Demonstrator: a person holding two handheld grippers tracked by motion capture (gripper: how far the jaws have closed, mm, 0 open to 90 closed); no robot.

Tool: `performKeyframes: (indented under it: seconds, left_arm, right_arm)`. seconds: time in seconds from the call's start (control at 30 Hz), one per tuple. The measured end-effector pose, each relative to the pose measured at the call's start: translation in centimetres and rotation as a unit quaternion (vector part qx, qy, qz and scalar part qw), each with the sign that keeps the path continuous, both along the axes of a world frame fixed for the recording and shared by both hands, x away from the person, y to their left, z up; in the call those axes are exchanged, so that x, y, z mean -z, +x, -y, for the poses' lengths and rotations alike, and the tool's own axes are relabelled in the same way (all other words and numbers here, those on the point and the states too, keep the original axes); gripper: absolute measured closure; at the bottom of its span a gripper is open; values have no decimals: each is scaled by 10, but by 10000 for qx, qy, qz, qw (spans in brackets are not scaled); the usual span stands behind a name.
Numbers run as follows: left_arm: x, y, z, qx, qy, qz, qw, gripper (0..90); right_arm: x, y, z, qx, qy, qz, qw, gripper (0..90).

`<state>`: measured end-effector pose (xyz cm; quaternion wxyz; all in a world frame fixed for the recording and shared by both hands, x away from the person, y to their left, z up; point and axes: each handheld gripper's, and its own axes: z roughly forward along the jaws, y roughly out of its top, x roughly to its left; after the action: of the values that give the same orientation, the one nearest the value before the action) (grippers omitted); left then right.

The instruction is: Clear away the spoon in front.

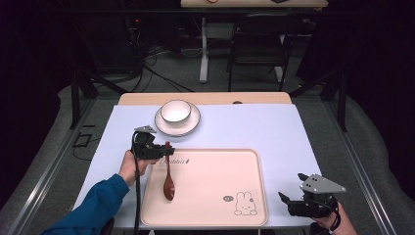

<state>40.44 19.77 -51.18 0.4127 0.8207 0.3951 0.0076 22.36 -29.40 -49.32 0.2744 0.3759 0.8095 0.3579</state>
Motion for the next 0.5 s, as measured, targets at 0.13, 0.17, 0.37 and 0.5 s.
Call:
performKeyframes:
  seconds: [0.13, 0.17, 0.37, 0.5]
  left_arm:
    - [3, 0, 2, -76, 13, 5, 10000, 737]
    - [4, 0, 2, -67, 50, -24, 10000, 735]
    - [11, -1, 4, -137, 194, -113, 9997, 724]
    - [12, 0, 6, -145, 265, -106, 9995, 720]
  right_arm:
    - [0, -1, 1, 20, 13, 14, 10000, 141]
    - [0, -1, 1, 21, 14, 11, 10000, 141]
    - [0, 0, -1, 3, -2, -1, 10000, 141]
    - [0, 0, -1, 0, 2, -4, 10000, 141]
